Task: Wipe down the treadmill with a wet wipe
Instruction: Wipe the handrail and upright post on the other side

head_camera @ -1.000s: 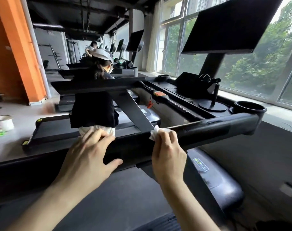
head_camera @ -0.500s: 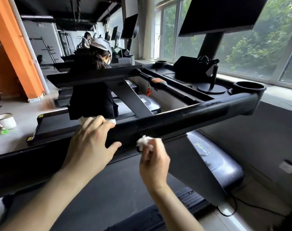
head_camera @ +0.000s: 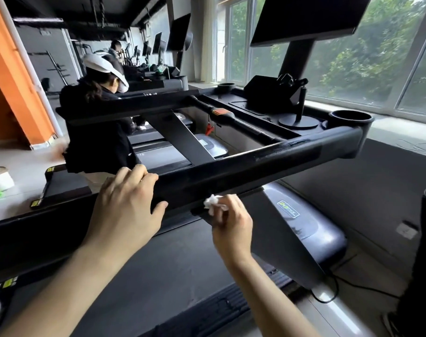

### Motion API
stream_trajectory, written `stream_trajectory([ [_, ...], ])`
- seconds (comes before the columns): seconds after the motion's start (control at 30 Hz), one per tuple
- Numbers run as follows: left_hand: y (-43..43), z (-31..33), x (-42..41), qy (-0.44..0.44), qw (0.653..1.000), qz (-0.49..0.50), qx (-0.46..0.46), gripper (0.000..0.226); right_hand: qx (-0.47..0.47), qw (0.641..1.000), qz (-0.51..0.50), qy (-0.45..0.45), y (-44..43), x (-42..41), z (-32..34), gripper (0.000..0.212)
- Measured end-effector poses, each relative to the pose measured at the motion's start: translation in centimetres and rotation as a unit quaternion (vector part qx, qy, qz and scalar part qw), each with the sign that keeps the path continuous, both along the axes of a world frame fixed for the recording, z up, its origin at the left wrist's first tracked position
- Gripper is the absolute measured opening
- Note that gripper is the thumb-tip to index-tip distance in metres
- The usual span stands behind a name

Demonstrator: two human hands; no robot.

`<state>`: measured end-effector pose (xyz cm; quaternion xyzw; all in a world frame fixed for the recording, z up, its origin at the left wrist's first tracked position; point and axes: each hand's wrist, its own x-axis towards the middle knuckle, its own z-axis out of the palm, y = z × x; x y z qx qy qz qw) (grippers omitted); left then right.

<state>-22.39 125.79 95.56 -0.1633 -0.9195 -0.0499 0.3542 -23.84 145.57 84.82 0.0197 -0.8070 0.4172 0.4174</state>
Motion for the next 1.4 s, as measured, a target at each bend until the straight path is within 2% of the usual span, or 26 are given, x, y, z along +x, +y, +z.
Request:
stream_trajectory([
  [0.07,0.0,0.1,0.0,0.002,1.000,0.003,-0.002,0.047,0.065,0.997,0.032,-0.009,1.3,-0.1,0.6,0.009],
  [0.13,-0.1,0.2,-0.1,0.002,1.000,-0.002,0.000,0.050,0.087,0.994,0.049,-0.048,4.0,-0.7,1.4,0.006],
  [0.17,-0.2,0.2,-0.2,0.001,1.000,-0.003,0.001,0.051,0.059,0.995,0.046,-0.068,5.5,-1.0,1.7,0.008],
  [0.27,-0.2,0.2,-0.2,0.000,1.000,-0.010,0.012,0.052,-0.125,0.990,-0.029,-0.065,8.4,-1.9,1.9,0.015],
  [0.33,-0.1,0.1,0.0,-0.001,1.000,-0.009,0.018,0.052,-0.190,0.976,-0.090,-0.047,7.6,-1.8,1.8,0.016],
  [0.37,0.0,0.0,0.1,-0.004,1.000,-0.006,0.018,0.052,-0.201,0.975,-0.088,-0.040,6.1,-1.6,1.6,0.018],
  [0.43,0.0,-0.1,0.2,-0.006,1.000,-0.004,0.021,0.051,-0.190,0.981,-0.016,-0.023,2.0,-0.5,1.3,0.023],
  [0.53,0.1,-0.1,0.4,-0.008,0.999,0.006,0.032,0.052,-0.101,0.991,0.083,-0.007,-2.7,1.1,0.9,0.036],
  [0.67,0.4,-0.2,0.9,-0.026,0.998,0.025,0.047,0.053,0.031,0.997,0.070,-0.005,0.5,0.1,0.3,0.010],
  [0.7,0.6,-0.1,1.0,-0.031,0.998,0.030,0.046,0.053,0.010,0.999,0.048,-0.007,2.3,-0.6,0.0,0.009],
  [0.8,0.7,0.2,1.0,-0.041,0.997,0.044,0.047,0.053,-0.130,0.991,-0.005,-0.004,6.1,-2.0,-0.2,0.017],
  [0.9,1.0,0.2,1.1,-0.046,0.996,0.059,0.054,0.052,-0.218,0.976,-0.014,0.017,4.6,-1.8,-0.3,0.023],
  [0.97,1.2,-0.1,1.2,-0.044,0.995,0.060,0.062,0.052,-0.212,0.976,0.032,0.029,1.8,-0.8,-0.4,0.021],
  [1.1,1.0,-0.4,1.2,-0.042,0.995,0.051,0.068,0.053,-0.082,0.988,0.132,-0.022,-1.4,0.4,-1.3,0.004],
  [1.17,0.9,-0.6,1.3,-0.036,0.996,0.043,0.067,0.052,-0.038,0.994,0.102,-0.005,0.3,0.0,-1.3,0.008],
  [1.2,0.9,-0.7,1.2,-0.030,0.997,0.038,0.065,0.052,-0.050,0.996,0.070,0.002,1.7,-0.4,-1.0,0.008],
  [1.3,0.2,-0.9,0.7,-0.004,0.999,0.024,0.039,0.054,-0.179,0.983,-0.038,-0.011,5.5,-2.2,-0.7,0.014],
  [1.4,-0.3,-0.9,0.4,0.020,1.000,0.000,0.013,0.054,-0.277,0.954,-0.110,-0.019,4.5,-2.4,-0.8,0.004],
])
